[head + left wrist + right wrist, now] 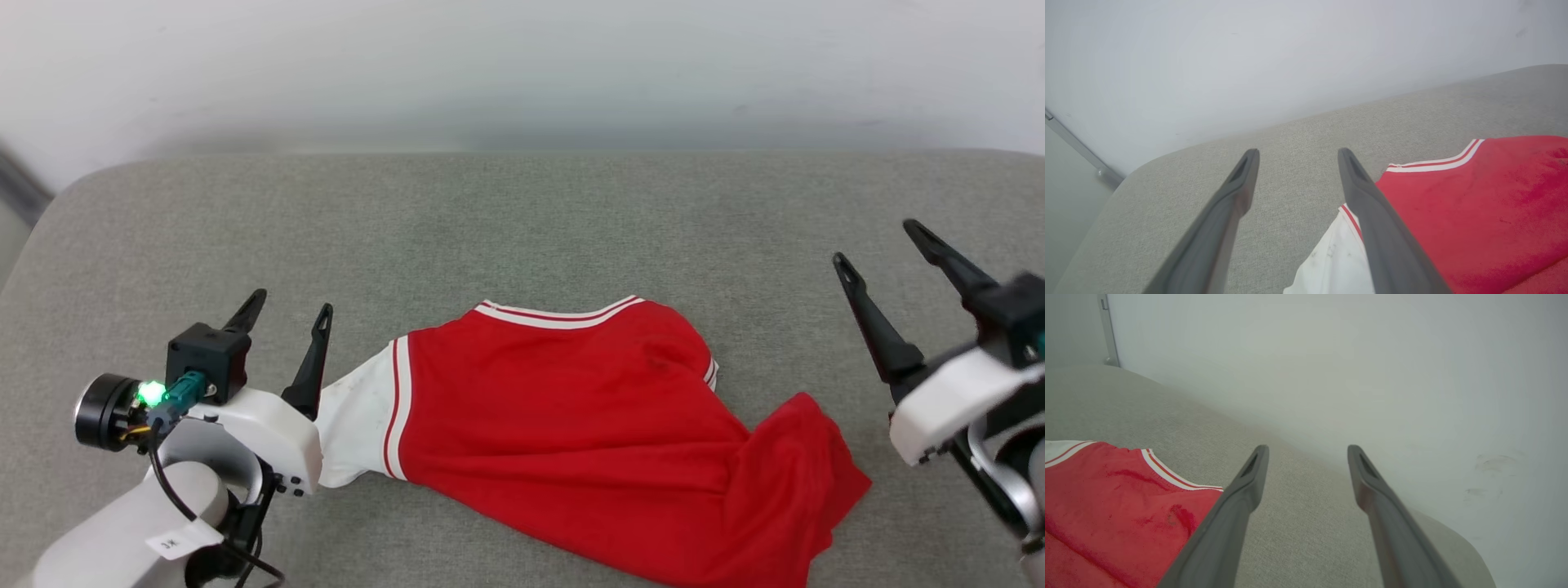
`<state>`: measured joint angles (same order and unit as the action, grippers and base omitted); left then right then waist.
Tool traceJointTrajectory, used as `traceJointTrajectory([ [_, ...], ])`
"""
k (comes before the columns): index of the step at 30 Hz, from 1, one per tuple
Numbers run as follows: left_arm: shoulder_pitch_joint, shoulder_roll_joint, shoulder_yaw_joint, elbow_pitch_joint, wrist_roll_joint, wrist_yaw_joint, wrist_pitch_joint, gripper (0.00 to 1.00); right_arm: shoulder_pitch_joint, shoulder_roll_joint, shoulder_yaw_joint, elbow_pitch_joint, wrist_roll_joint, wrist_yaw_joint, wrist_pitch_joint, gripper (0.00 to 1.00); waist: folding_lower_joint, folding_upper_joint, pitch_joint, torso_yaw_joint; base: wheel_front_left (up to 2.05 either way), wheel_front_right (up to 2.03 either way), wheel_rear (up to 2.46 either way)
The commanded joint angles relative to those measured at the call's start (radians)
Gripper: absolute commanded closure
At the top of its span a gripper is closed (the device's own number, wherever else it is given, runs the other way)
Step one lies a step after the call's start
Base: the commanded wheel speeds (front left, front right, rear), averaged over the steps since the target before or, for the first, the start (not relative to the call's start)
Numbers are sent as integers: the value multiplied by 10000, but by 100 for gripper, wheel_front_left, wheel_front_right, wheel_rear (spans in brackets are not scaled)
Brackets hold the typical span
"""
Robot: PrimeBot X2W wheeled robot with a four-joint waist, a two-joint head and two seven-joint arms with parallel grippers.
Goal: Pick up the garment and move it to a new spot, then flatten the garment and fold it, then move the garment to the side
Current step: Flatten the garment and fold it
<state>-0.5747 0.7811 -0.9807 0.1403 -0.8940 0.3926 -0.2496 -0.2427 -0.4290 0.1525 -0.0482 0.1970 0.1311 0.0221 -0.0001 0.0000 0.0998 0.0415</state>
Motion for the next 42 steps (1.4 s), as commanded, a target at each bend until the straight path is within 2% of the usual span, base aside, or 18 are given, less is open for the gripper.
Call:
traceJointTrajectory([
  [1, 323, -133, 338, -104, 159, 278, -113, 0, -507, -446, 455, -93, 399, -7, 635, 0, 1, 0, 75, 96, 0, 0, 0],
  [4, 915, -585, 1365, -659, 880, 842, -167, 0, -1449, -1475, 1685, -167, 1410, -7, 2339, 0, 1, 0, 214, 272, 0, 0, 0],
  [8, 2066, -1290, 2826, -1317, 2089, 1143, -154, 0, -2731, -2600, 3214, -238, 3016, -8, 4631, 0, 1, 0, 484, 554, 0, 0, 0],
  [12, 2940, -2143, 4100, -1688, 3149, 892, -155, 0, -4022, -3293, 4582, -213, 4439, -7, 6763, 0, 1, 0, 857, 839, 0, 0, 0],
  [18, 3579, -3385, 5398, -1706, 4271, 23, -157, 0, -5578, -3347, 6059, 541, 5492, -7, 8971, 0, 1, 0, 1512, 1289, 0, 0, 0],
  [21, 3642, -3922, 5872, -1592, 4736, -447, -158, 0, -6038, -3141, 6688, 1231, 5648, -7, 9344, 0, 1, 0, 1844, 1497, 0, 0, 0],
  [24, 3584, -4417, 6281, -1483, 5148, -887, -158, 0, -6182, -2905, 7205, 2054, 5785, -7, 9254, 0, 1, 0, 2148, 1662, 0, 0, 0],
  [29, 3510, -5056, 6927, -1297, 5712, -1528, -158, 0, -5925, -2575, 8258, 3094, 5944, -4, 8784, 0, 1, 0, 2547, 1814, 0, 0, 0],
  [32, 3502, -5384, 7266, -1175, 6007, -1888, -159, 0, -5612, -2454, 9094, 3463, 6166, 18, 8576, 0, 1, 0, 2641, 1789, 0, 0, 0],
  [35, 3632, -5627, 7616, -1087, 6287, -2150, -159, 0, -5683, -2368, 9456, 3558, 6332, 19, 7982, 0, 1, 0, 2586, 1636, 0, 0, 0],
  [36, 3685, -5689, 7746, -1066, 6371, -2230, -159, 0, -5792, -2343, 9498, 3552, 6413, 19, 7716, 58, 1, 0, 2534, 1564, 0, 0, 0],
  [37, 3742, -5747, 7867, -1038, 6443, -2297, -159, 0, -5938, -2311, 9525, 3541, 6455, 18, 7439, 100, 1, 0, 2463, 1479, 0, 0, 0],
  [42, 4037, -6062, 8282, -940, 6798, -2600, -159, 0, -6705, -2723, 9417, 3392, 6566, -11, 6033, 100, 1, 0, 1952, 1141, 0, 0, 0],
])
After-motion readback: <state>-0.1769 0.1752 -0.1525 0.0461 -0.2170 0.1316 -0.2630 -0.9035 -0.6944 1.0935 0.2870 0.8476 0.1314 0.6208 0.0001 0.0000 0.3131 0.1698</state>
